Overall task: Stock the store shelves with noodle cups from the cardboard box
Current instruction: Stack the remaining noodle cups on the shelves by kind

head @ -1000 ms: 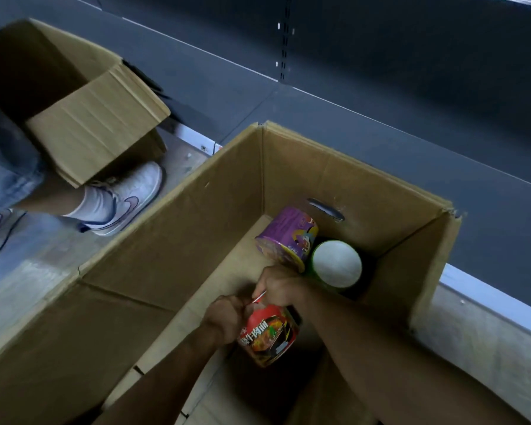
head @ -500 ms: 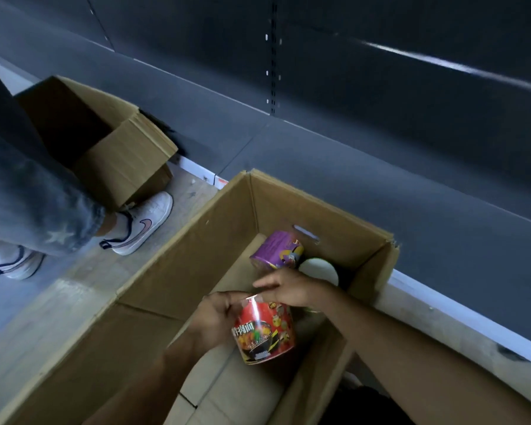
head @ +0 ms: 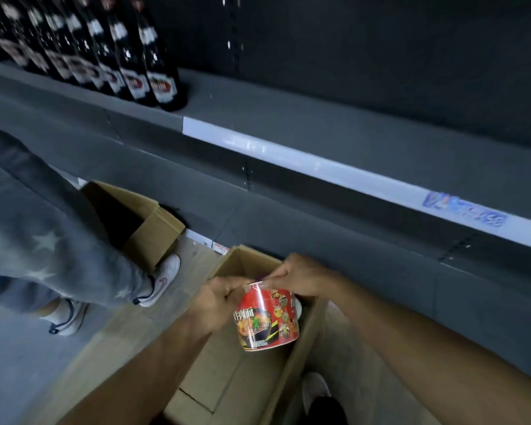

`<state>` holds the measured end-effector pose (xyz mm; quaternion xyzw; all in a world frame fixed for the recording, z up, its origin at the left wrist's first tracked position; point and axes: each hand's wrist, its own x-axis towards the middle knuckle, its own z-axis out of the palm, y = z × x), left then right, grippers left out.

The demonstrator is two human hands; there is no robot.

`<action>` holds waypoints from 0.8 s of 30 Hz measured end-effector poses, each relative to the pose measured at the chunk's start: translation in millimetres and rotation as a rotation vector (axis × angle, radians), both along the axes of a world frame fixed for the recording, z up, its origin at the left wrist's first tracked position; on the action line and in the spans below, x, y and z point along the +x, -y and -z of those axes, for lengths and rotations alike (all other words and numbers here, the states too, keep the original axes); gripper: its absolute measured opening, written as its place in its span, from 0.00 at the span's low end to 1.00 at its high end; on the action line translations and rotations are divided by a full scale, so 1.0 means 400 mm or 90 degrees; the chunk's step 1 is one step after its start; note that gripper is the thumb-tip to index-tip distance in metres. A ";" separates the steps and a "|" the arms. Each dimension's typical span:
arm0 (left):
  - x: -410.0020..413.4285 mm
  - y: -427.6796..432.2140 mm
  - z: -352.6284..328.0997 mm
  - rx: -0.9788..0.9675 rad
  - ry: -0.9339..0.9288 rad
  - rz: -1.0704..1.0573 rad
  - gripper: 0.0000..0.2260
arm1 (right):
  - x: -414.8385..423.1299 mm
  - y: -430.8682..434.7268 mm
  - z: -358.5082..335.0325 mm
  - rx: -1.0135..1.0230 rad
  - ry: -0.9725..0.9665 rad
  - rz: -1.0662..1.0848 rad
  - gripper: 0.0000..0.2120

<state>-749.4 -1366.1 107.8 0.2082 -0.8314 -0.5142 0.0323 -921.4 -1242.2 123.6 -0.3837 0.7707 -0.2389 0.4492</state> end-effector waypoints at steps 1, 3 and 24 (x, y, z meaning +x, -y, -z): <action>-0.002 -0.007 -0.060 0.001 -0.003 0.007 0.09 | 0.004 -0.017 -0.062 -0.010 -0.014 0.013 0.15; -0.009 -0.024 -0.177 -0.001 -0.009 0.024 0.09 | 0.012 -0.053 -0.176 -0.029 -0.024 0.043 0.15; -0.353 -0.481 -1.044 0.060 -0.193 0.167 0.07 | -0.206 -0.698 -1.054 -0.343 -0.017 0.374 0.10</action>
